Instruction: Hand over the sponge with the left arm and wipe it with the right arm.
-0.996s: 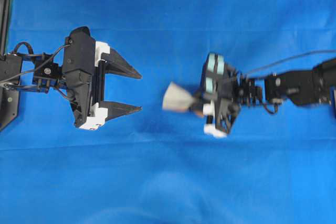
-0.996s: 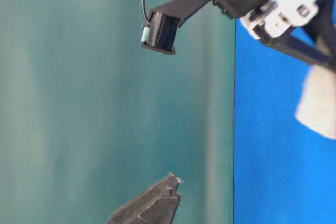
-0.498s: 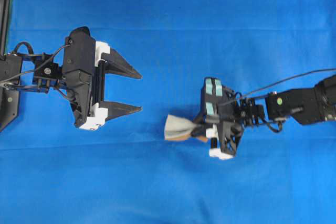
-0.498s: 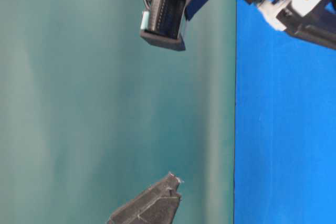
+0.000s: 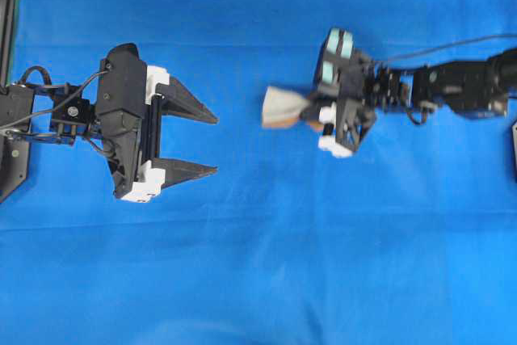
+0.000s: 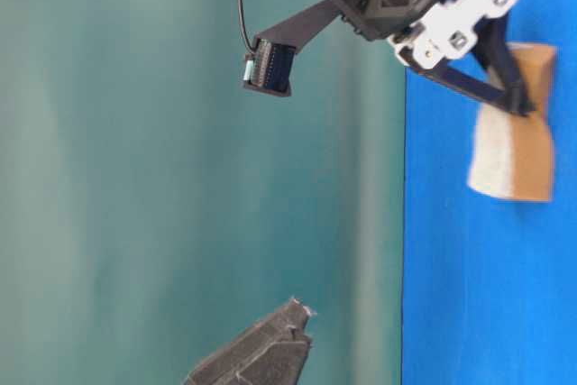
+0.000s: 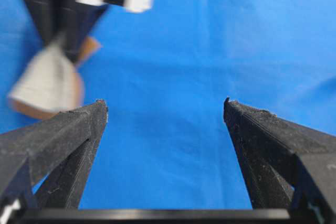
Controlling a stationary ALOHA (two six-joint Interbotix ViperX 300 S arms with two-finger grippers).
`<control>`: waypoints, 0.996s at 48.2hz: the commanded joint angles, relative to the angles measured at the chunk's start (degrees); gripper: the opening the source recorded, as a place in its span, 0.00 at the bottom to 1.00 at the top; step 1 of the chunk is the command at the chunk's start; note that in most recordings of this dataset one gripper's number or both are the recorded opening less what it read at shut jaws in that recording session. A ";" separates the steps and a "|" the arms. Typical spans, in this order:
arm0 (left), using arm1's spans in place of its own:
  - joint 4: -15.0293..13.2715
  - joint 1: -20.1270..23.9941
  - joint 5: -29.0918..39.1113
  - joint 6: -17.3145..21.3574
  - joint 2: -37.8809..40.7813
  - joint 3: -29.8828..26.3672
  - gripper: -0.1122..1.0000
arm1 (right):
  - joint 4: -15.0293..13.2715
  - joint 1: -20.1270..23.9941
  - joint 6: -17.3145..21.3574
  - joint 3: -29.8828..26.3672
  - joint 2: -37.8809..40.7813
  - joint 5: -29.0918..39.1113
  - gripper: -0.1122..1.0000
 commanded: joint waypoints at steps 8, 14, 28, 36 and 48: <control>0.09 -0.44 -0.70 0.00 -0.70 -0.53 0.89 | 0.09 -2.99 -0.53 -0.18 -1.41 0.09 0.29; 0.09 -0.44 -0.70 0.00 -0.70 -0.53 0.89 | 0.62 0.62 0.26 -0.18 -1.49 0.09 0.29; 0.09 -0.44 -0.70 0.09 -0.70 -0.53 0.89 | 4.66 14.85 3.60 -0.53 -1.49 0.18 0.29; 0.09 -0.44 -0.70 0.18 -0.70 -0.53 0.89 | 5.54 21.36 6.59 -1.14 -1.49 0.09 0.29; 0.09 -0.44 -0.70 0.18 -0.70 -0.62 0.89 | 5.54 27.25 8.35 -2.81 -1.49 0.18 0.29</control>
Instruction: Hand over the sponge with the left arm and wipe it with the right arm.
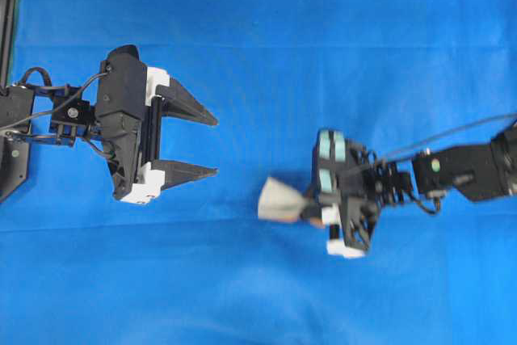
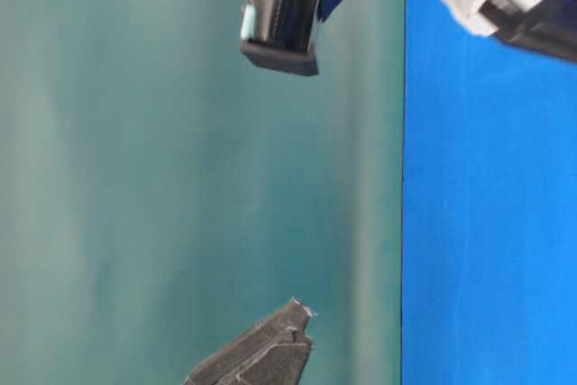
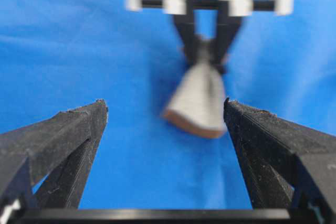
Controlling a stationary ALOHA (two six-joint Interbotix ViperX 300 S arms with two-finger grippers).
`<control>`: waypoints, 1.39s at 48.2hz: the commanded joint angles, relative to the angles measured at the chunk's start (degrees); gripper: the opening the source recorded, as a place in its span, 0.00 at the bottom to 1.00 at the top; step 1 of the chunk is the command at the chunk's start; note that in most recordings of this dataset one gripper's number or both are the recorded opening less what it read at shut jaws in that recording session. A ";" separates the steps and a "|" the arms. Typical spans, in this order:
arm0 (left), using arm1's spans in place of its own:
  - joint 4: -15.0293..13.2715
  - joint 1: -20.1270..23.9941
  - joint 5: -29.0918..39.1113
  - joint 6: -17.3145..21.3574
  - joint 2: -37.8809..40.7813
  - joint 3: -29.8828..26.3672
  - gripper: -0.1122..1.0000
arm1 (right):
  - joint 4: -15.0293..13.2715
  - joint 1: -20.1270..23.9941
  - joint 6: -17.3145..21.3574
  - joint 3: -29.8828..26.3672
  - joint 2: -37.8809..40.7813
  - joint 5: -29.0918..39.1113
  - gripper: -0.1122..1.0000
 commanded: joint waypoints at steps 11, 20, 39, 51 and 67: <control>0.09 -0.26 -0.70 0.00 -0.70 -0.62 0.89 | -0.53 -4.48 -1.05 -0.53 -1.41 0.88 0.29; 0.09 -0.26 -0.70 -0.09 -0.70 -0.62 0.89 | -5.19 -14.33 -1.76 0.53 -1.41 2.90 0.29; 0.09 -0.26 -0.70 -0.18 -0.44 -0.79 0.89 | -9.49 -20.65 -4.22 0.00 -1.41 2.55 0.29; 0.09 -0.26 -0.70 0.00 -0.44 -0.79 0.89 | -9.49 -19.34 -4.22 -0.09 -1.41 2.55 0.29; 0.09 -0.26 -0.70 0.00 -0.44 -0.79 0.89 | -9.58 -18.54 -4.57 -0.09 -1.41 2.90 0.63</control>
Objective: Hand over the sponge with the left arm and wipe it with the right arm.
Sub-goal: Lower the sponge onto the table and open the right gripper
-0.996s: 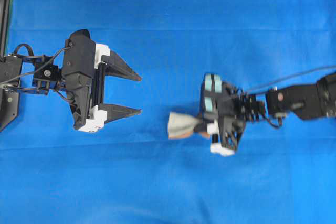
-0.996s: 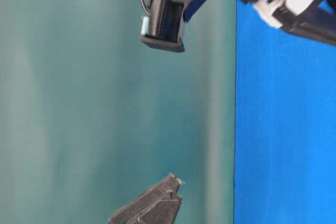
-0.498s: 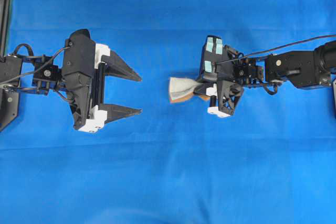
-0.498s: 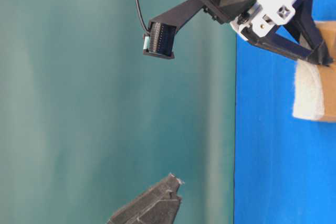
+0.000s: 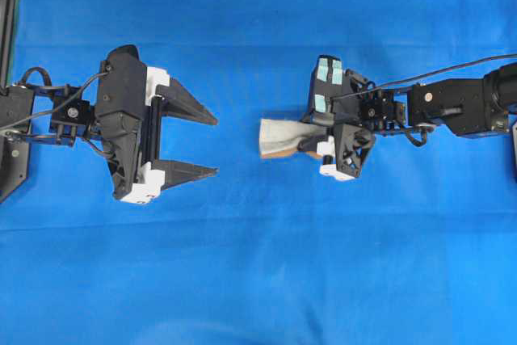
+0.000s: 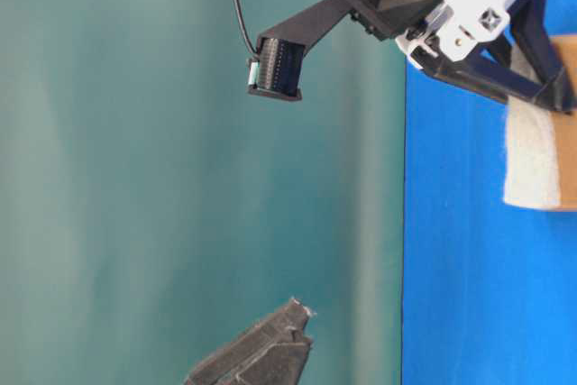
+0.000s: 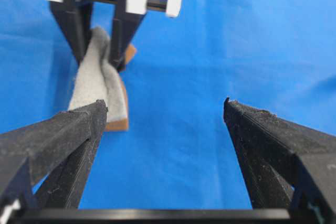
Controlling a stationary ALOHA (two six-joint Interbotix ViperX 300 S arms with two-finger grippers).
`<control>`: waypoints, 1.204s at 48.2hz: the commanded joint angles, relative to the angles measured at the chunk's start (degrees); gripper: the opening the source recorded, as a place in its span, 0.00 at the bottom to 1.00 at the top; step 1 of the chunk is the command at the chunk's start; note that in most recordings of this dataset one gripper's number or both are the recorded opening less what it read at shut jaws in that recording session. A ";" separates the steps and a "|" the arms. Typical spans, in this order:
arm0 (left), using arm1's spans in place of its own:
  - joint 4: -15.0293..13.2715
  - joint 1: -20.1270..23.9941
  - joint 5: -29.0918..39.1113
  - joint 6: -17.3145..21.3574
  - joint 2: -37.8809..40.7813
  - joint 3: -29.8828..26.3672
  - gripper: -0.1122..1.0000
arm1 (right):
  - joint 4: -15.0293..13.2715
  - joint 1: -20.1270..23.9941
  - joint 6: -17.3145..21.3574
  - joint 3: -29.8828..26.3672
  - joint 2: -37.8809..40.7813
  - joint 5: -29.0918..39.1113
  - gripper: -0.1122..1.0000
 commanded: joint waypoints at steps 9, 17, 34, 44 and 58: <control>0.09 -0.18 -0.62 0.18 -0.44 -0.79 0.89 | -0.18 0.00 -0.18 -0.70 -1.41 -0.18 0.77; 0.09 -0.18 -0.53 0.26 -0.44 -0.79 0.89 | -0.26 -0.09 -0.09 -0.70 -2.11 -0.09 0.77; 0.09 -0.18 -0.26 0.26 -0.53 -0.79 0.89 | -0.18 0.44 -0.18 -0.79 -10.02 4.83 0.77; 0.09 -0.18 -0.18 0.26 -0.62 -0.53 0.89 | -0.44 1.32 -0.44 -0.79 -16.08 8.88 0.77; 0.09 -0.18 -0.18 0.18 -0.70 -0.53 0.89 | -1.05 2.81 -0.26 0.00 -25.22 10.63 0.77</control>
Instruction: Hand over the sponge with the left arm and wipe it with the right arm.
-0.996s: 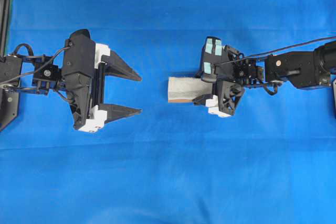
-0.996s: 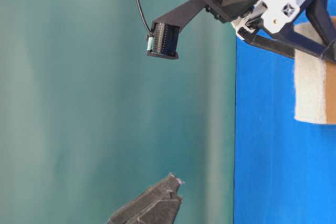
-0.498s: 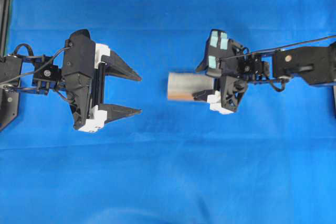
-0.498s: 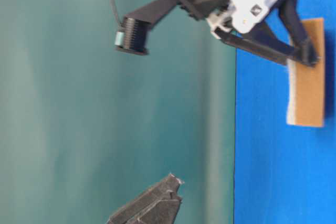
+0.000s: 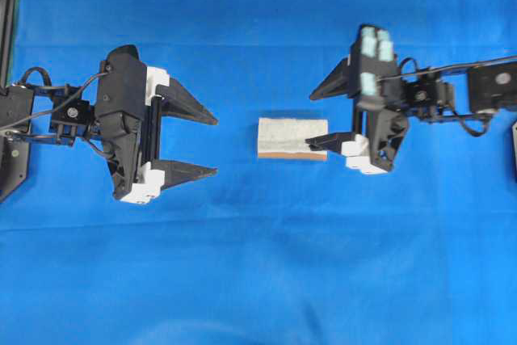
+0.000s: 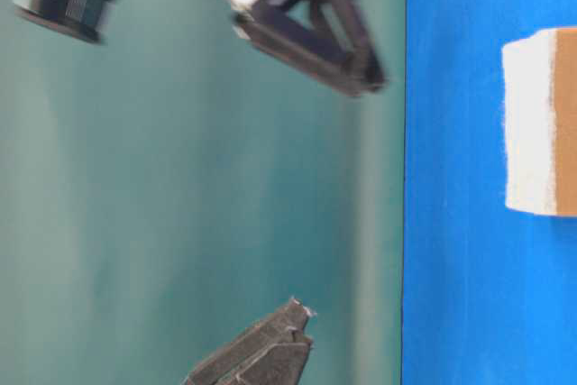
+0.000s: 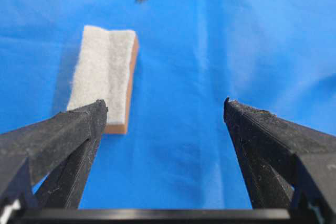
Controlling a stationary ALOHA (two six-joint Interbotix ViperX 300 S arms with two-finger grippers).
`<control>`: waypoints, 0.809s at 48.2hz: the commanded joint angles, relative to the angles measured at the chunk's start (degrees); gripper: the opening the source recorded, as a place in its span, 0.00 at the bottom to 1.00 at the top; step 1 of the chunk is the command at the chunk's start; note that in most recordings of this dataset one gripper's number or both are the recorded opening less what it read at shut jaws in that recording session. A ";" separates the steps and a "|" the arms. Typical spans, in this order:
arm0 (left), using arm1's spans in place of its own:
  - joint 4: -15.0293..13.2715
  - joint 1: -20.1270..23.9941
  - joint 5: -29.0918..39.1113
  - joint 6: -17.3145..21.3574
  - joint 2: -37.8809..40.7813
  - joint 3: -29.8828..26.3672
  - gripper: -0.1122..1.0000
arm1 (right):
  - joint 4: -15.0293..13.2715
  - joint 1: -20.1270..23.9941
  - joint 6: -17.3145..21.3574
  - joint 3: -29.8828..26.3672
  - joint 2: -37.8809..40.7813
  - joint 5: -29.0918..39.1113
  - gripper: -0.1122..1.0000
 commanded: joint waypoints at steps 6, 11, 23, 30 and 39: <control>0.00 -0.26 -0.26 -0.09 -0.70 -0.53 0.89 | -0.18 0.79 0.18 0.88 -4.75 -0.97 0.77; 0.09 -0.26 -0.26 -0.09 -0.62 -0.62 0.89 | -0.26 0.79 0.26 1.05 -4.75 -1.41 0.77; 0.09 -0.26 -0.26 -0.09 -0.53 -0.70 0.89 | -0.18 0.88 0.26 1.05 -4.83 -1.58 0.77; 0.09 -0.26 -0.26 -0.09 -1.23 -0.53 0.89 | -0.18 0.88 0.26 1.23 -5.62 -1.32 0.77; 0.09 -0.26 0.18 -0.26 -5.54 1.67 0.89 | -0.18 0.79 0.44 3.43 -10.37 -0.35 0.77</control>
